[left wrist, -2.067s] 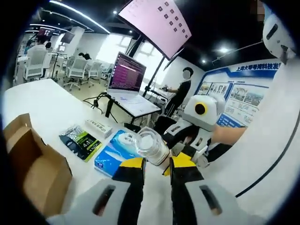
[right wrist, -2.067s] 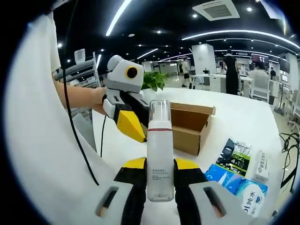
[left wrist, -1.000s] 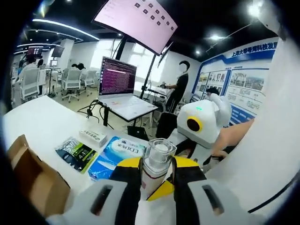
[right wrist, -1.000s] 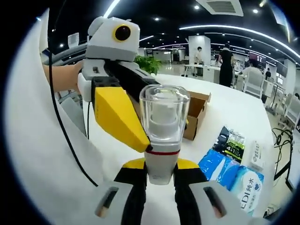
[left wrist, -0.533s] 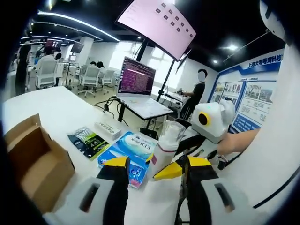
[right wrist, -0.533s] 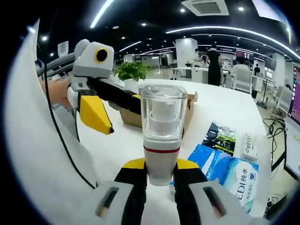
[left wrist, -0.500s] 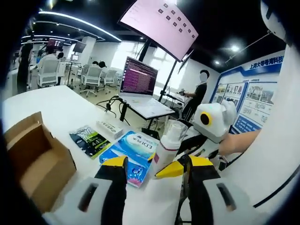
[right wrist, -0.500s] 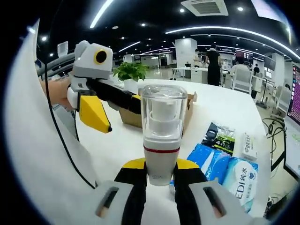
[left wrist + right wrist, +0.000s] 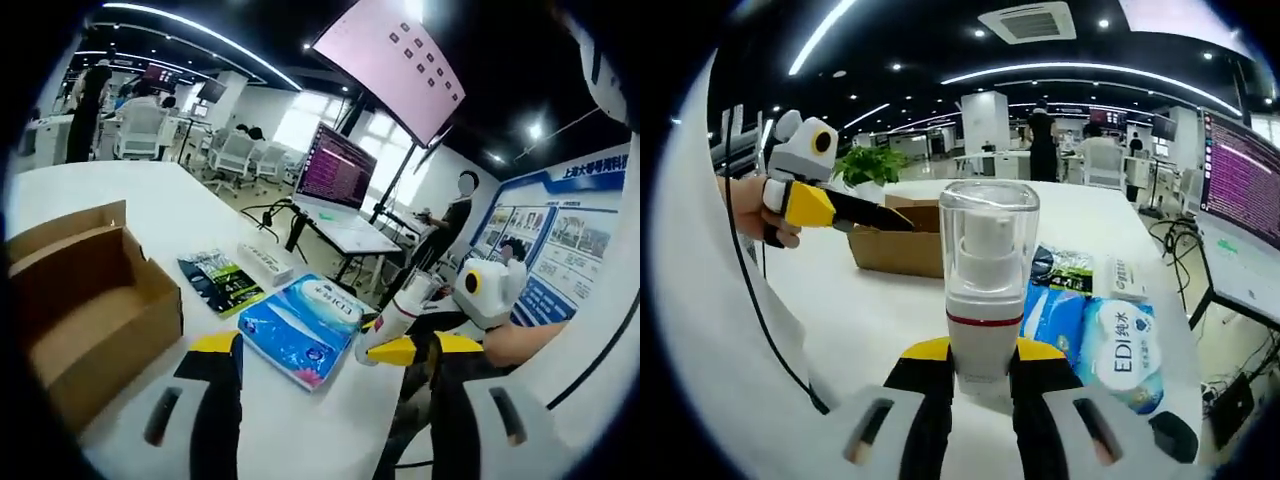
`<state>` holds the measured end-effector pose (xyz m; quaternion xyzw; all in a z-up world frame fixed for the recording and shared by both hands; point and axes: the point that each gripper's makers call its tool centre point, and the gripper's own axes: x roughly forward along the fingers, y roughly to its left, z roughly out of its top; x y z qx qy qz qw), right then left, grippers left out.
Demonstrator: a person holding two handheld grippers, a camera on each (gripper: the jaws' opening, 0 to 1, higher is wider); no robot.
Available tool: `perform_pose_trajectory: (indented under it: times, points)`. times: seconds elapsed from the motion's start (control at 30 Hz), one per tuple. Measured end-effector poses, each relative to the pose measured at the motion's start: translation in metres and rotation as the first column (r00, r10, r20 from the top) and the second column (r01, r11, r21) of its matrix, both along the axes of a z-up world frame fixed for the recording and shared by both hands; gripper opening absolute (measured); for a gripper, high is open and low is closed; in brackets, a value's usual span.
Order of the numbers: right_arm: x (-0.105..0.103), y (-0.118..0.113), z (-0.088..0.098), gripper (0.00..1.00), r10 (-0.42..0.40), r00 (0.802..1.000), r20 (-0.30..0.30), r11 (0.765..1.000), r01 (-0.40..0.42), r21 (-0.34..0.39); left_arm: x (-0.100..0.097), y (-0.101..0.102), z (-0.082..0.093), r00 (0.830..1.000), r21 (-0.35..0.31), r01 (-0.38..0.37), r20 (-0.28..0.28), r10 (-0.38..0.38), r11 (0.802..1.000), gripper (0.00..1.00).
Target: Operate the shoe box by opening the lid, removing the specified soft item, and placing it in the target area until the item is outside and the box remains undamaged.
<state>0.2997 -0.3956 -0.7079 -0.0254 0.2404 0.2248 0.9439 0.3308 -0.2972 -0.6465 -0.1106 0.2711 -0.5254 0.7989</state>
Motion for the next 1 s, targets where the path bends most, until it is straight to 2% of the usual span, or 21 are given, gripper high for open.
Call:
perform_pose_trajectory:
  times: [0.13, 0.2, 0.3, 0.5, 0.6, 0.8, 1.0]
  points:
    - [-0.002, -0.021, -0.005, 0.18, -0.127, 0.992, 0.008, 0.992, 0.127, 0.014, 0.000, -0.007, -0.004, 0.998, 0.004, 0.054, 0.021, -0.054, 0.999, 0.80]
    - [-0.003, -0.032, -0.010, 0.18, -0.180, 0.984, 0.012, 0.984, 0.180, 0.000, 0.000, -0.009, -0.006, 0.997, 0.002, 0.072, 0.013, -0.072, 0.997, 0.80]
    - [-0.003, -0.043, -0.016, 0.18, -0.233, 0.972, 0.011, 0.972, 0.233, -0.019, -0.002, -0.012, -0.004, 0.996, 0.000, 0.091, 0.022, -0.091, 0.996, 0.80]
    - [-0.002, -0.050, -0.022, 0.18, -0.257, 0.966, 0.033, 0.966, 0.258, -0.035, -0.007, -0.017, -0.003, 0.991, 0.008, 0.129, 0.031, -0.130, 0.992, 0.80]
    - [-0.004, -0.056, -0.032, 0.18, -0.286, 0.958, 0.026, 0.958, 0.286, -0.034, -0.008, -0.016, -0.002, 0.989, 0.013, 0.139, 0.040, -0.139, 0.990, 0.80]
    - [-0.005, -0.065, -0.047, 0.18, -0.312, 0.950, 0.016, 0.949, 0.312, -0.047, -0.009, -0.013, -0.007, 0.988, 0.040, 0.150, 0.030, -0.151, 0.988, 0.80]
    - [-0.006, -0.079, -0.050, 0.18, -0.335, 0.942, 0.029, 0.940, 0.336, -0.060, -0.012, -0.019, -0.011, 0.983, 0.065, 0.182, 0.020, -0.183, 0.981, 0.80]
